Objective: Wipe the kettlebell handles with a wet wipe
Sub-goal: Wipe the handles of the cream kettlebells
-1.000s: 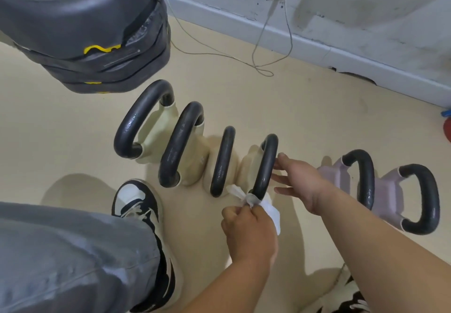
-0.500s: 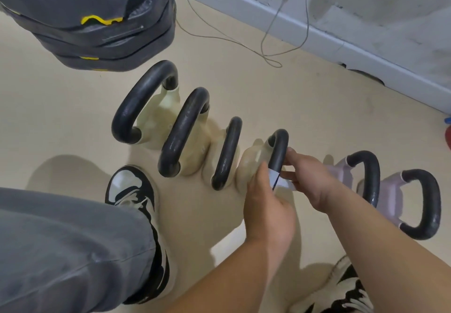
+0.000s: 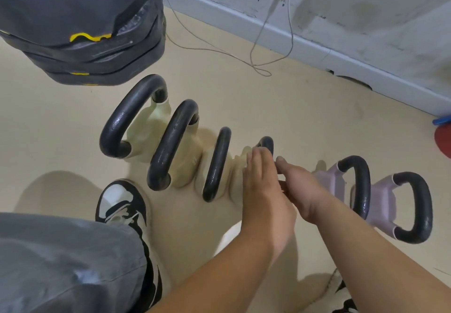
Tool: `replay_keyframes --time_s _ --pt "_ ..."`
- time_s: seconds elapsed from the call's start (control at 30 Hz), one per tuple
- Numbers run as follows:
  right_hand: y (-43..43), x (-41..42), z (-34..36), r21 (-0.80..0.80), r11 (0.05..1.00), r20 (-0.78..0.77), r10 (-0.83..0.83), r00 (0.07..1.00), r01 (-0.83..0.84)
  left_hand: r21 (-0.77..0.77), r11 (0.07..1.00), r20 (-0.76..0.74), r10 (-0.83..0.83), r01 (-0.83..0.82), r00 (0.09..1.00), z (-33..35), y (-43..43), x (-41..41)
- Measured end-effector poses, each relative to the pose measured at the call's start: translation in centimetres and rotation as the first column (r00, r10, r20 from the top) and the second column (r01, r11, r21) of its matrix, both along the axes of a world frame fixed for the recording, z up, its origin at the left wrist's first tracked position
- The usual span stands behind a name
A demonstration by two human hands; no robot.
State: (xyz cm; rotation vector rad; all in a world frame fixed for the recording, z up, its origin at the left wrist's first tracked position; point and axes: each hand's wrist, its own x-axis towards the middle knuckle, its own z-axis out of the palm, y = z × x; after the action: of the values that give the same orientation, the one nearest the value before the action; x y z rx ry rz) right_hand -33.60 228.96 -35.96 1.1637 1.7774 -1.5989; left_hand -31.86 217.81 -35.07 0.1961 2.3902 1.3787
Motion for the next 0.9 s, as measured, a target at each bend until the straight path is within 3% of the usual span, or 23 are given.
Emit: replay_keyframes --time_s 0.1,0.2,0.3,0.37,0.43,0.5,0.6,0.7,0.8,0.9 --pt "0.5 0.4 -0.3 0.002 0.999 -0.021 -0.046 0.999 0.046 -0.293 0.95 -0.298 -0.197 0.107 0.934 -1.9 -0.3 1.1" --pt "0.6 0.5 -0.6 -0.029 0.997 -0.02 -0.067 0.998 0.067 -0.524 0.833 -0.39 -0.421 0.179 0.819 -2.2 -0.6 -0.5" --pt "0.6 0.3 -1.2 -0.058 0.993 -0.022 -0.107 0.994 0.106 -0.72 0.602 -0.207 -0.662 0.345 0.721 -0.2 0.9 -5.7" --pt "0.7 0.3 -1.7 -0.084 0.984 -0.011 -0.156 0.988 0.155 -0.763 0.434 0.025 -0.72 0.479 0.693 1.2 2.7 -9.1" --pt "0.7 0.4 -1.9 -0.115 0.975 0.001 -0.193 0.981 0.192 -0.681 0.44 0.207 -0.652 0.586 0.73 1.7 3.6 -11.6" --pt "0.7 0.5 -2.0 -0.126 0.972 0.004 -0.199 0.98 0.198 -0.679 0.44 0.244 -0.619 0.587 0.747 1.6 3.6 -12.0" --pt "0.9 0.2 -1.6 -0.136 0.975 0.021 -0.176 0.984 0.177 -0.852 0.292 0.059 -0.771 0.434 0.634 0.9 2.3 -8.4" --pt "1.3 0.0 -1.8 -0.17 0.965 0.065 -0.193 0.979 0.201 -0.829 0.415 -0.118 -0.786 0.375 0.607 -0.2 -0.2 -2.4" --pt "1.3 0.1 -2.2 -0.161 0.974 0.072 -0.147 0.986 0.157 -0.805 0.415 -0.109 -0.807 0.425 0.58 -0.6 -2.8 1.8" --pt "1.4 0.3 -2.6 -0.187 0.968 0.09 -0.152 0.984 0.167 -0.669 0.584 -0.182 -0.729 0.461 0.66 -1.3 -4.0 3.4"
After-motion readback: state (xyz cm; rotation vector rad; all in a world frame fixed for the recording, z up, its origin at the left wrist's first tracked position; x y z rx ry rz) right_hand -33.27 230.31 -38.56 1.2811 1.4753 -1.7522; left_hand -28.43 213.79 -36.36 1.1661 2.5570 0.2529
